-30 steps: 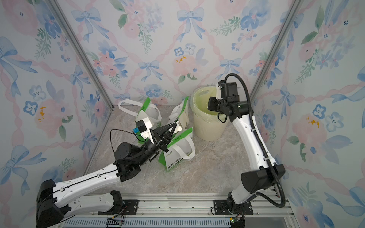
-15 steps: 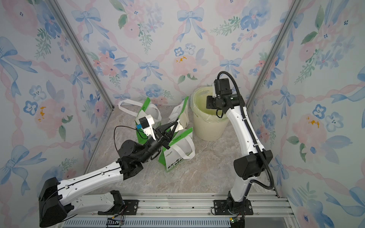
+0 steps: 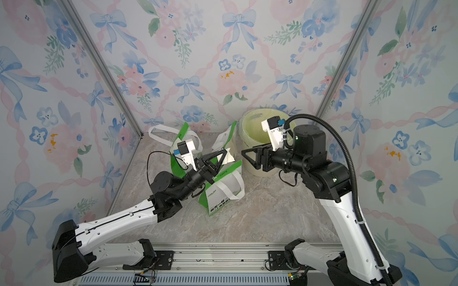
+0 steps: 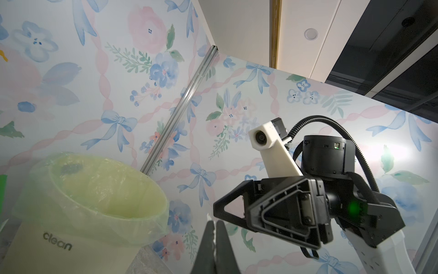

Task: Shred takeout receipts and throw away
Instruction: Place the takeout receipt in the trash bin.

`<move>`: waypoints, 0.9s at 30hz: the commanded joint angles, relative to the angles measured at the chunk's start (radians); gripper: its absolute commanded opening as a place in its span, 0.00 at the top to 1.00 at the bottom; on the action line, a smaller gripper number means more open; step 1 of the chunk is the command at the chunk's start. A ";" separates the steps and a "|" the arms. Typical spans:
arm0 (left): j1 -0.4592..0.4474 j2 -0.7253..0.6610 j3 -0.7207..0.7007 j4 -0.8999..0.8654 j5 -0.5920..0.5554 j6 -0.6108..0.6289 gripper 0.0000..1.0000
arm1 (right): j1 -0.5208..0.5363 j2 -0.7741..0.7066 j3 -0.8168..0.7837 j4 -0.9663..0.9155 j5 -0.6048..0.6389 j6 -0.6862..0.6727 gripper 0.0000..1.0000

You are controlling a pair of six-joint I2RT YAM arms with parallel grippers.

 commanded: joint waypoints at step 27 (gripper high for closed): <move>0.013 -0.023 -0.004 0.035 0.079 -0.129 1.00 | 0.103 -0.002 -0.157 0.206 -0.119 0.189 1.00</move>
